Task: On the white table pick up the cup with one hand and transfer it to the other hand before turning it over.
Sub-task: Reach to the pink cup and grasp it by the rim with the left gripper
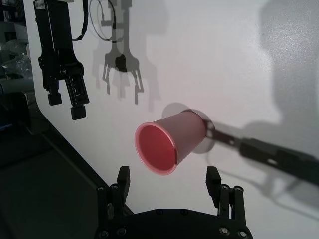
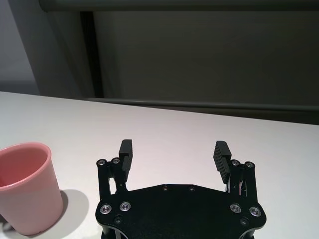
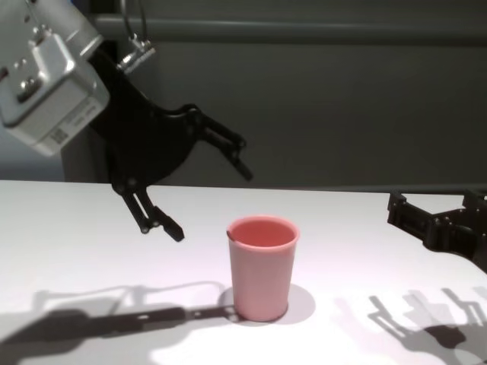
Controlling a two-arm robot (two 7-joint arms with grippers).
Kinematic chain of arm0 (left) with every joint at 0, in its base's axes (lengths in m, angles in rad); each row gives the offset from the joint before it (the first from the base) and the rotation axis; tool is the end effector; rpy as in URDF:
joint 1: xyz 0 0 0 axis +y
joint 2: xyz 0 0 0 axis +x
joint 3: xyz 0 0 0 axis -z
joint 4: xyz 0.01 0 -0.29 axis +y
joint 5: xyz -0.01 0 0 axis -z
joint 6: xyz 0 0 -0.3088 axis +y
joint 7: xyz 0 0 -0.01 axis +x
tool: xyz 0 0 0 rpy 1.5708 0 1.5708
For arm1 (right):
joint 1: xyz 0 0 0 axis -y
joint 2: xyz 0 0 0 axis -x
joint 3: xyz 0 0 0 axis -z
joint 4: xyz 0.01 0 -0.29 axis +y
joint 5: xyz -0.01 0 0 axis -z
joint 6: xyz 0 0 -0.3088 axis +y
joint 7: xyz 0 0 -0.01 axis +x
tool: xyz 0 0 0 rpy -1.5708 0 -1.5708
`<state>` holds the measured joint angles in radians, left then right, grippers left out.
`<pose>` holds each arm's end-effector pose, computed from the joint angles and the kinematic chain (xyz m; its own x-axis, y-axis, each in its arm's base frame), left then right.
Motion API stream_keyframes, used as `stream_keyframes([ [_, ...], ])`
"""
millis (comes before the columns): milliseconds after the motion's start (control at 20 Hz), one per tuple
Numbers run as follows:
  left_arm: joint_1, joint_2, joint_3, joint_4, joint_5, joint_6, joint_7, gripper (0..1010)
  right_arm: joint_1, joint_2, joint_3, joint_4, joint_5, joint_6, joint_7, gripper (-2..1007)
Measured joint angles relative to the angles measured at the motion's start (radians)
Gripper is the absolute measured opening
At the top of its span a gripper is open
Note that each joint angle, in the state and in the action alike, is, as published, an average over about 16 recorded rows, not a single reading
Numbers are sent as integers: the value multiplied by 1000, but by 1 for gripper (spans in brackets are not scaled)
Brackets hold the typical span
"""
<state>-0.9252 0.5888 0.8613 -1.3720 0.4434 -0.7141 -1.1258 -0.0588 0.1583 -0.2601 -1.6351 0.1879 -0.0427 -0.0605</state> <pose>0.4689 -0.0050 -0.0955 0.2347 -0.7546 0.6128 -0.1854 0.5840 0.7903 0.3002 0.0394 -0.3071 0.2029 -0.9779 -0.0508 0.9792 0.2029 0.0059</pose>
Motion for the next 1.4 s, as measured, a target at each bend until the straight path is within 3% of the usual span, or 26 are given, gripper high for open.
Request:
stream_keyframes([
  [400, -14, -42, 50, 59, 34, -14, 6, 1001, 0, 0, 0, 0, 0, 0, 0, 1000],
  [900, -31, -83, 89, 133, 65, -25, 34, 1001, 0, 0, 0, 0, 0, 0, 0, 1000],
  [1400, -37, -107, 118, 179, 65, -27, 49, 1001, 0, 0, 0, 0, 0, 0, 0, 1000],
])
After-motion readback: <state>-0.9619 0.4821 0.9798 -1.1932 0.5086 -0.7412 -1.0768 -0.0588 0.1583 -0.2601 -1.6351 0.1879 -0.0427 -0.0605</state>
